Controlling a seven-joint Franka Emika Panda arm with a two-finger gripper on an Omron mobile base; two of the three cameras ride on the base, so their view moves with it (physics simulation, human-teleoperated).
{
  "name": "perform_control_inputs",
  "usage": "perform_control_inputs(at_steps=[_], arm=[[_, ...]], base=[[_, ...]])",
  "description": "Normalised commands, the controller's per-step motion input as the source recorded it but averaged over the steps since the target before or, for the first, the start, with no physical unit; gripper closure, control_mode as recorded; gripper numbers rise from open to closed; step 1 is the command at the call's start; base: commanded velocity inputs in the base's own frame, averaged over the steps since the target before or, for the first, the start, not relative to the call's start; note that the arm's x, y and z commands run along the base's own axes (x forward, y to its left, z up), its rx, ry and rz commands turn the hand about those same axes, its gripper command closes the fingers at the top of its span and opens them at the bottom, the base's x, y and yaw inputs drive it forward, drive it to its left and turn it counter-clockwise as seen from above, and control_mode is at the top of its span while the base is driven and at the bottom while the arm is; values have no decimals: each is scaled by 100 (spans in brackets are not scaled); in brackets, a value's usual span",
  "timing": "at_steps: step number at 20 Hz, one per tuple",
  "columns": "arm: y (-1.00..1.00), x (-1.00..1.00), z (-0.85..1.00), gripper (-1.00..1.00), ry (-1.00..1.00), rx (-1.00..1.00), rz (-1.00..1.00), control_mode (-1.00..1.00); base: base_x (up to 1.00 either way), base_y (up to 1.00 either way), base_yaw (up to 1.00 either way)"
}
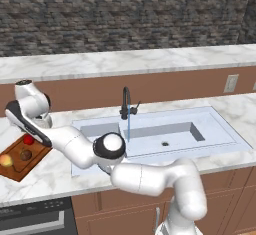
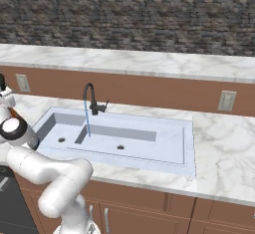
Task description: Pick the mango, pear, apple from the sink and place them on the cutting board to airdry. Then turn off the sink faucet.
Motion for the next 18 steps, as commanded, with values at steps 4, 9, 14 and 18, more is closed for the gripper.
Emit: perform_control_inputs(at_steps=[4, 9, 14, 18], arm=[[-63, -48, 40, -100, -7, 0, 2, -100], [-72, -65, 38, -100, -8, 2, 7, -100], [-74, -86, 23, -100, -10, 7, 10, -100], [-69, -95, 21, -100, -14, 8, 12, -100]], base=[[0, 0, 0], [0, 0, 0], [0, 0, 0], [0, 0, 0]])
